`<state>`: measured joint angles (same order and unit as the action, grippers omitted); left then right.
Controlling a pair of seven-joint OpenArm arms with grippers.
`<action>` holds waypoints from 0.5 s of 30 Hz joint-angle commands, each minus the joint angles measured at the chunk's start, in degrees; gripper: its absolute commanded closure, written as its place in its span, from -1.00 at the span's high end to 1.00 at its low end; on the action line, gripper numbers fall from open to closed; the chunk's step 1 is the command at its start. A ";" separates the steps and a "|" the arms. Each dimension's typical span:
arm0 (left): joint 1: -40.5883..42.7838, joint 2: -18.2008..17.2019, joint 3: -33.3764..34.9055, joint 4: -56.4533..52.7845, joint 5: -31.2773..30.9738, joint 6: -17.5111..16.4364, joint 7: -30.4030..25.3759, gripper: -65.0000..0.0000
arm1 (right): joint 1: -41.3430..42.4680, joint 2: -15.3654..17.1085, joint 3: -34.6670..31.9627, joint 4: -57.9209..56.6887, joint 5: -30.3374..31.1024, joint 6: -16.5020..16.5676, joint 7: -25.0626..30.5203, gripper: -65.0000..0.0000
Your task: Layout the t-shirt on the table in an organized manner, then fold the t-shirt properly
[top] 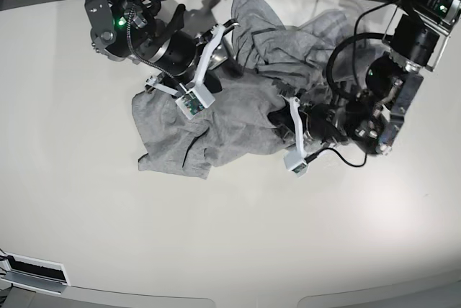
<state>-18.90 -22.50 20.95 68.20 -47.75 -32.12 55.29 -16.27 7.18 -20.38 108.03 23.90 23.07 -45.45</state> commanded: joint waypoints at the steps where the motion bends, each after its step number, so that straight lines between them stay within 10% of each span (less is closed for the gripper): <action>1: -1.81 -0.55 -2.43 0.83 -4.22 -1.73 0.57 -1.00 | 0.39 -0.83 0.02 0.31 1.60 0.37 1.27 -0.07; 6: -2.60 -0.52 -12.94 0.83 -17.51 -7.88 7.72 -1.00 | 0.39 -3.96 0.00 -2.05 1.79 5.38 1.36 -0.07; 15: -0.46 -3.91 -19.26 0.83 -16.87 -7.88 11.02 -1.00 | 0.76 -9.55 -0.90 -3.39 -9.62 4.87 5.92 -0.07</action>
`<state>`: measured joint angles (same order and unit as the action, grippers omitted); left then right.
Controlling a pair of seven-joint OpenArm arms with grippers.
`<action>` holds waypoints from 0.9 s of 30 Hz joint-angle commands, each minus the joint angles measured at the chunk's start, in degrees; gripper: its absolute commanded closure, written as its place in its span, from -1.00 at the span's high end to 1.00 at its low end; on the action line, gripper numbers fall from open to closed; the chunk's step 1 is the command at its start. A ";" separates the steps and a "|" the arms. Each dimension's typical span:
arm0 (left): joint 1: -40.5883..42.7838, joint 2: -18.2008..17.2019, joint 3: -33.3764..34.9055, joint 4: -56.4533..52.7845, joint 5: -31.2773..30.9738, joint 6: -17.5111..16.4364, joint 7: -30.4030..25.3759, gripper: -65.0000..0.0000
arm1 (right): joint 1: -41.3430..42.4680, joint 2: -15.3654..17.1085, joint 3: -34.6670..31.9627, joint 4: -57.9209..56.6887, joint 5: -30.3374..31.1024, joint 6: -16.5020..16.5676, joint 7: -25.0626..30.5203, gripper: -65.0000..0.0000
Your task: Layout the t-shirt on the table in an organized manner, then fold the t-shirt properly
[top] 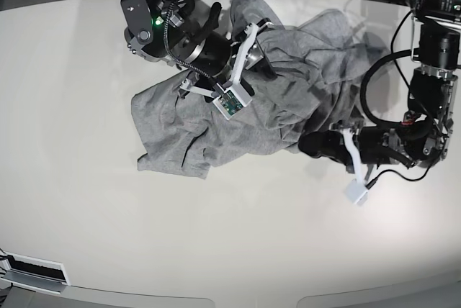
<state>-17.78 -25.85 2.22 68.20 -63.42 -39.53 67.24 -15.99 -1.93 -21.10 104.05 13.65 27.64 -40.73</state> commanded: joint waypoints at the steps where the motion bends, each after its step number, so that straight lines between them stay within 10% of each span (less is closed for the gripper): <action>1: -1.38 -1.16 -0.52 0.83 -1.20 -0.47 -0.94 -1.00 | 0.94 -0.44 -1.09 -0.39 -0.35 0.15 1.77 -0.07; 9: -0.13 -4.74 -0.52 0.83 -1.07 -0.47 -0.92 -1.00 | 8.13 -0.44 -9.11 -14.29 -9.94 -8.24 2.27 -0.15; 13: 0.00 -5.11 -0.52 0.83 4.22 -0.47 -0.81 -1.00 | 9.99 -0.44 -9.44 -13.99 -10.95 -8.37 -1.36 -1.00; 27: 0.02 -7.06 -0.52 0.81 9.62 -0.47 -1.16 -1.00 | 5.57 10.73 -8.00 18.16 -10.95 -5.66 -5.42 -1.00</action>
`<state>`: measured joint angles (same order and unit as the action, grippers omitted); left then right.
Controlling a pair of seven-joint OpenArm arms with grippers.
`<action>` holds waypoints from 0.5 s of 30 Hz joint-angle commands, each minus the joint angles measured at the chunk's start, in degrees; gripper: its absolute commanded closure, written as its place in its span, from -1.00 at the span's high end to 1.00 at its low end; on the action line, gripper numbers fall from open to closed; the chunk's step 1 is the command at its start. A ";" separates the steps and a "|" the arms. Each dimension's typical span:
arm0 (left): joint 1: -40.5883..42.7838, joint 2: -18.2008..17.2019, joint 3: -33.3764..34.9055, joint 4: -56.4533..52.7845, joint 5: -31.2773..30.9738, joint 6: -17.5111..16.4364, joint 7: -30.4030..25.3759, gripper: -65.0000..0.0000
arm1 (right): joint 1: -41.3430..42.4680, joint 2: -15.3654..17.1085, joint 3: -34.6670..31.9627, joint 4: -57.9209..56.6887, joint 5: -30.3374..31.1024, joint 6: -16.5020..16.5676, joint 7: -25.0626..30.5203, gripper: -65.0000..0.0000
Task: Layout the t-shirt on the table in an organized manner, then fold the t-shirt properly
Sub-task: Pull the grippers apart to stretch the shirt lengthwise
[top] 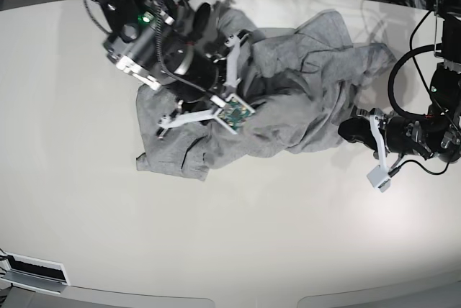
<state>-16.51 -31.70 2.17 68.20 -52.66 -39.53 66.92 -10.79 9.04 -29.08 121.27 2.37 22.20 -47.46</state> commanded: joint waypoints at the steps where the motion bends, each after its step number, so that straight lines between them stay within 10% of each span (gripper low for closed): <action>1: -1.27 -1.27 -0.48 0.81 -1.11 -0.47 -0.83 -1.00 | -0.44 0.26 0.90 1.84 0.33 -0.39 1.29 -1.00; 10: -1.22 -1.68 -0.48 0.81 -1.14 -0.47 -0.44 -1.00 | -3.02 0.50 17.59 5.27 0.31 -10.38 -3.48 -1.00; 15: -0.52 -1.62 -0.48 0.81 -5.62 -0.47 2.05 -1.00 | -3.98 0.52 23.06 5.20 0.81 -7.34 -4.09 -1.00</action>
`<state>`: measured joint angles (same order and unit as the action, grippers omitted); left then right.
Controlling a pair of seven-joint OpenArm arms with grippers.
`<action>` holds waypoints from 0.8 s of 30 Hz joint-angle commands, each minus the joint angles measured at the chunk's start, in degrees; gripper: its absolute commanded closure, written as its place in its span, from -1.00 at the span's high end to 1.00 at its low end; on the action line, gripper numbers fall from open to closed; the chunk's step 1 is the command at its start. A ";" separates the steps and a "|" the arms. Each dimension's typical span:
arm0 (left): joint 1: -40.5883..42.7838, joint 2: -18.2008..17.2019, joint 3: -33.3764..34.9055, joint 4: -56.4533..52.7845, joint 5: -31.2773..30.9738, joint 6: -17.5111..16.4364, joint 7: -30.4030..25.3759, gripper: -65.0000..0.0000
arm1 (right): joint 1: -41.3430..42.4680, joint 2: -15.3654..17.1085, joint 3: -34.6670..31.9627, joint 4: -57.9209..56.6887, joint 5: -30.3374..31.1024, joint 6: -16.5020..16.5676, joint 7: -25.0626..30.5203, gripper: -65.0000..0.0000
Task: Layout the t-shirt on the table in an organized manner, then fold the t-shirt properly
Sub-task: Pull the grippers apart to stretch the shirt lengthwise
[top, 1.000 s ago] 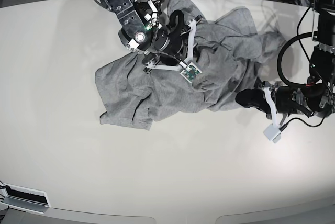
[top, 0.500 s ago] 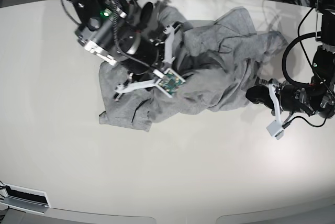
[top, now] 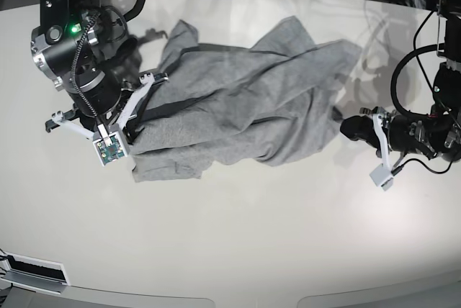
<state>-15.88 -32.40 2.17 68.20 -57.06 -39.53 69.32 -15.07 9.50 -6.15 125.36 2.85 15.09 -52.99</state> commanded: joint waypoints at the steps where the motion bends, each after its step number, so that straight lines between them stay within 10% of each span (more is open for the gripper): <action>1: -0.90 -0.87 -0.46 0.81 -3.43 -0.47 0.17 -1.00 | 0.24 0.09 0.26 1.11 0.55 0.44 1.29 -1.00; 6: 1.18 0.07 -0.37 0.81 -8.37 -0.47 -0.24 -0.99 | -1.14 0.07 0.26 1.11 3.43 2.86 1.29 -0.75; 9: 3.23 1.66 -0.37 0.81 -8.41 -0.47 -0.22 -0.20 | -1.62 0.04 0.20 1.11 5.09 3.58 1.33 -0.10; 12: 5.40 3.41 -0.35 0.81 -7.58 -0.47 -1.07 0.30 | -1.60 0.07 0.20 1.11 5.22 3.98 1.33 0.02; 17: 8.04 7.32 -0.33 0.76 6.38 -0.47 -13.00 0.31 | -1.62 0.07 0.20 1.11 5.27 4.04 1.27 0.02; 22: 8.24 10.38 -0.33 0.76 22.84 8.85 -24.48 0.24 | -1.62 0.07 0.20 1.11 6.91 4.50 0.46 0.02; 24: 8.24 11.28 -0.33 0.76 26.43 12.76 -26.43 -0.10 | -1.73 0.07 0.20 1.11 10.25 6.21 -1.36 0.02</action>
<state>-6.98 -20.49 2.22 68.25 -30.57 -26.39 43.03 -17.15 9.37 -6.15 125.36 12.64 21.47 -55.37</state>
